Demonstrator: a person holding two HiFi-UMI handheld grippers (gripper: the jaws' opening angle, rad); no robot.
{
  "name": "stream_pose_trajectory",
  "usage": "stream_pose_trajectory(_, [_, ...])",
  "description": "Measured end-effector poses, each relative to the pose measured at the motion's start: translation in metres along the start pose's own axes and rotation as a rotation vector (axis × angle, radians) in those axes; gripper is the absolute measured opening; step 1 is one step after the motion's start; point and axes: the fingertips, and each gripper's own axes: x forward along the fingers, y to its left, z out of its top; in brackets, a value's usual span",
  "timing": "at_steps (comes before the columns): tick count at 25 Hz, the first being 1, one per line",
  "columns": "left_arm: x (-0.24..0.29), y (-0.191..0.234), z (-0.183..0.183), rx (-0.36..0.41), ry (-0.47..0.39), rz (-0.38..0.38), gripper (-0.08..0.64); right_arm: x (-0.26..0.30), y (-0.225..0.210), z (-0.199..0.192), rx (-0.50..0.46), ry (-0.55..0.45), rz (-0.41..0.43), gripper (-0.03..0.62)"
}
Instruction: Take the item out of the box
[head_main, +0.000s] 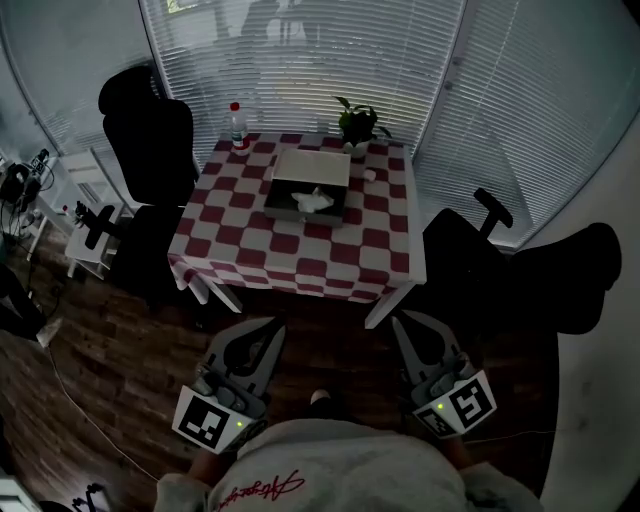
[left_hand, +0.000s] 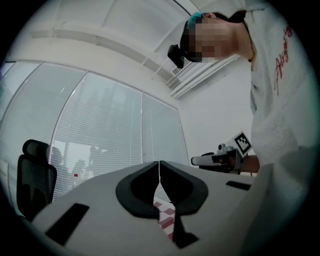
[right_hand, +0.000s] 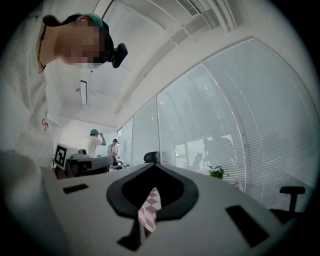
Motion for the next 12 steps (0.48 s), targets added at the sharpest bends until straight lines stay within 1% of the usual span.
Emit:
stream_pose_trajectory(6, [0.019, 0.006, -0.009, 0.001, 0.014, 0.018, 0.017, 0.009, -0.023, -0.006, 0.014, 0.005, 0.011, 0.009])
stream_pose_trajectory(12, [0.027, 0.010, -0.009, 0.011, 0.019, 0.022, 0.017, 0.015, -0.029, -0.007, 0.024, 0.004, 0.026, 0.009])
